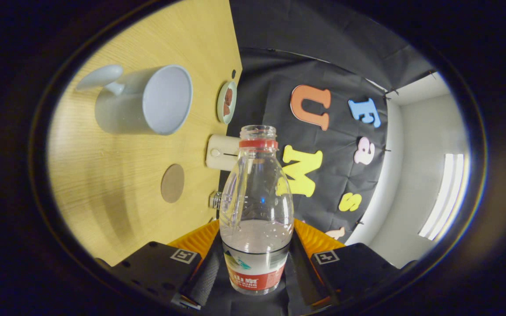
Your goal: Take the bottle from table, then pour the juice into the cup, finally place the bottle on the coaster
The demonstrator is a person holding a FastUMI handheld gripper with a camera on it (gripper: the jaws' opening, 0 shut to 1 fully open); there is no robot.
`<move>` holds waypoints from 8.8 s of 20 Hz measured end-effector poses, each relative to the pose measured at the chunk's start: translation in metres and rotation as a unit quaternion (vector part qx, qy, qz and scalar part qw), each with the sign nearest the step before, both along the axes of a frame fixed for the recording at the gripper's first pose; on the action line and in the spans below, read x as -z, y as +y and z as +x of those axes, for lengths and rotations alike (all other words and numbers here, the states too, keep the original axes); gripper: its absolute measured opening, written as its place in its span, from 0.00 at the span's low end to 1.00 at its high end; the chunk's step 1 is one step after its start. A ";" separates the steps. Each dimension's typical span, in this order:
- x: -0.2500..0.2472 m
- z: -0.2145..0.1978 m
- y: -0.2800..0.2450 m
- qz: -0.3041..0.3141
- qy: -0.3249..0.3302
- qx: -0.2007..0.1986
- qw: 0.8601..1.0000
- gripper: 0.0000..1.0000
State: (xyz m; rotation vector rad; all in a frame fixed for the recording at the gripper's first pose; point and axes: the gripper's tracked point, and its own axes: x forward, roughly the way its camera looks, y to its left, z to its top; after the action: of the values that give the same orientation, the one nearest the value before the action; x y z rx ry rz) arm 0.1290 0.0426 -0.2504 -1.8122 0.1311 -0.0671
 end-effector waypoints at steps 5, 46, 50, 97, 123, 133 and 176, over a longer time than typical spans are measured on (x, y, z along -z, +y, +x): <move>0.000 0.001 -0.005 -0.020 -0.002 0.015 1.000 0.82; -0.034 -0.015 -0.009 -0.084 0.002 0.075 0.994 0.81; -0.037 -0.016 -0.007 -0.093 -0.003 0.074 0.993 0.81; -0.086 -0.016 0.042 -0.280 -0.061 0.030 0.958 0.81; -0.050 -0.018 0.049 -0.082 -0.056 -0.016 0.995 0.81; -0.036 -0.026 0.023 0.202 -0.033 0.003 0.979 0.81; 0.041 0.165 -0.024 0.761 -0.046 0.008 0.647 0.82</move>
State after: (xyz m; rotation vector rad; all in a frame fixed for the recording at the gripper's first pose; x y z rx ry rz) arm 0.2942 0.0186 -0.2914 -0.0785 0.0739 -0.0342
